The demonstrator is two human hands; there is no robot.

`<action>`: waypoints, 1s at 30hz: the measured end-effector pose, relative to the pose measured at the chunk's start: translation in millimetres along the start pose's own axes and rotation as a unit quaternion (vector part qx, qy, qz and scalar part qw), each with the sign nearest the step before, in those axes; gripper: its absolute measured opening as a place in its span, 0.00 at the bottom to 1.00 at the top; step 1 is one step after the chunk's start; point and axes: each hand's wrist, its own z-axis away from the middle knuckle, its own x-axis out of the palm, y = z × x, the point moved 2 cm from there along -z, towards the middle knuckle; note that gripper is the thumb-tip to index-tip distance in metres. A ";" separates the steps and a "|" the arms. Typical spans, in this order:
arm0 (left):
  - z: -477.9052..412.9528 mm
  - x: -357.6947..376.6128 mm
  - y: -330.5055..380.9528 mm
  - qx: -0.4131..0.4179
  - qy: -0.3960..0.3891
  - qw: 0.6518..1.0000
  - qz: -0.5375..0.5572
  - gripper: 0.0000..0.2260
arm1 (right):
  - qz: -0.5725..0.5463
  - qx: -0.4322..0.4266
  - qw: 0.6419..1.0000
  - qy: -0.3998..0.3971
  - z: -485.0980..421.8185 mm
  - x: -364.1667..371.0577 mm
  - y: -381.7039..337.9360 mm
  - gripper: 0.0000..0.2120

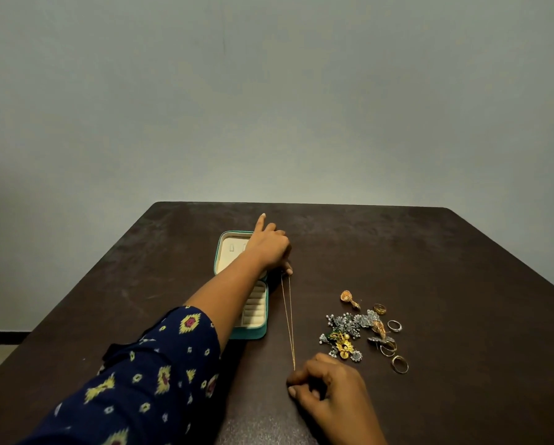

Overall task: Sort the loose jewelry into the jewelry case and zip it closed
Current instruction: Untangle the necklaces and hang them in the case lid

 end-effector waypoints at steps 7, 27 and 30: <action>50.1 -16.4 -16.0 -0.098 0.241 0.870 0.419 0.09 | -0.070 0.029 0.997 0.014 6.0 -3.0 -5.5 0.11; 188.5 51.9 -10.3 -0.309 0.306 0.685 0.585 0.09 | -0.076 -0.052 0.995 0.023 -50.6 3.4 -42.0 0.04; 189.3 50.8 -7.6 -0.302 0.309 0.678 0.594 0.09 | -0.009 -0.069 0.997 0.011 -86.5 14.0 -58.4 0.04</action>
